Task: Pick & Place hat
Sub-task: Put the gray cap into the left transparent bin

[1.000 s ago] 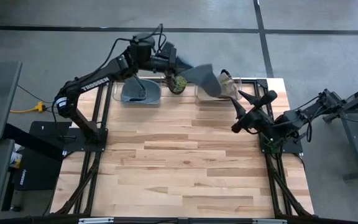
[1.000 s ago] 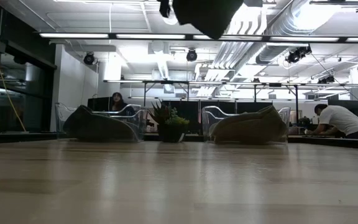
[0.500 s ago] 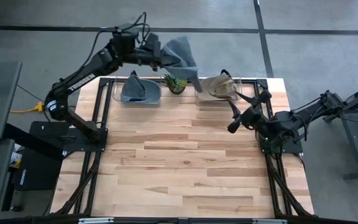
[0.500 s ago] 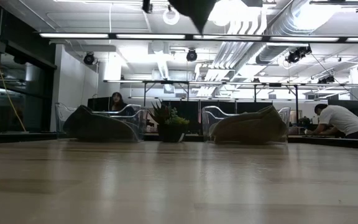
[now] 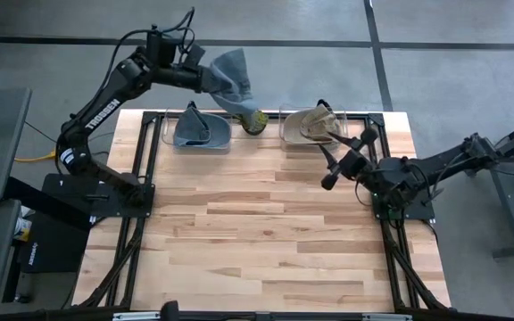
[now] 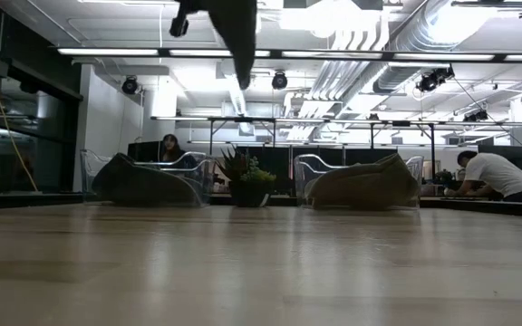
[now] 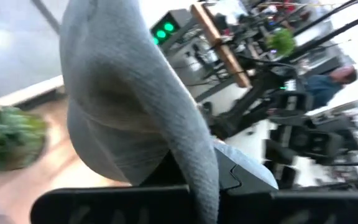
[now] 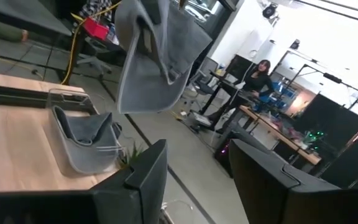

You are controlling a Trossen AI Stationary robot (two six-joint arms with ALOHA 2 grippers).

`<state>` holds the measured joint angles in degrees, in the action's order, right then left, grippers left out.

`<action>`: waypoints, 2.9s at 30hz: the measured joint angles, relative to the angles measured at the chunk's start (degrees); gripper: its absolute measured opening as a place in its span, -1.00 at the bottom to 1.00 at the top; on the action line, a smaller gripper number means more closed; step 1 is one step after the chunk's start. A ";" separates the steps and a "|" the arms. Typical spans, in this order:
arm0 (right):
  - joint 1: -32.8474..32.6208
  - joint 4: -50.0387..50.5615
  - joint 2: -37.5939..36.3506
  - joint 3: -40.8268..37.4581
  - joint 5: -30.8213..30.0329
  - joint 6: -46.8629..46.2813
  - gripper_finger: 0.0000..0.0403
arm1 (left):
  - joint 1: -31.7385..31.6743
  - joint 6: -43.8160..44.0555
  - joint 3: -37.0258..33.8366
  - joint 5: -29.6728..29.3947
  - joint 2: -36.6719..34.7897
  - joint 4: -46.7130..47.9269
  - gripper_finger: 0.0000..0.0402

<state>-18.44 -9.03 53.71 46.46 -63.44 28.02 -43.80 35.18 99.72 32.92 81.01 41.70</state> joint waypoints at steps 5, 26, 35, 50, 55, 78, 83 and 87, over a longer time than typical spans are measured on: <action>1.82 0.28 0.00 0.00 2.56 -2.31 -0.17 | -3.97 -5.95 0.00 1.38 0.00 3.27 -1.00; 8.33 0.23 5.16 0.00 8.30 -7.50 -0.17 | -17.63 -14.54 -7.56 12.08 -0.21 7.66 -1.00; 10.63 -0.71 5.92 0.00 9.09 -11.66 -0.17 | -21.10 -13.71 -25.09 18.01 -4.61 -3.83 -1.00; 11.74 -0.18 5.92 0.00 11.12 -14.59 -0.16 | -26.64 -8.13 -47.15 23.30 -7.37 -32.45 -1.00; 11.72 0.28 5.92 0.00 9.68 -14.56 -0.16 | -26.72 -7.25 -52.67 22.39 -7.23 -39.47 -1.00; 11.72 1.24 5.92 0.00 8.50 -16.22 -0.16 | -26.70 -10.97 -59.78 7.35 -7.15 -40.55 -1.00; 11.72 2.65 5.92 0.00 8.52 -18.20 -0.16 | -26.70 -11.38 -59.78 3.23 -7.15 -36.79 -1.00; 11.72 4.69 5.92 0.00 8.93 -19.26 -0.16 | -26.70 -11.39 -59.76 1.98 -7.17 -35.62 -1.00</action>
<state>-6.72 -4.33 59.64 46.46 -54.51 8.75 -70.50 23.79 39.97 34.90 73.85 6.09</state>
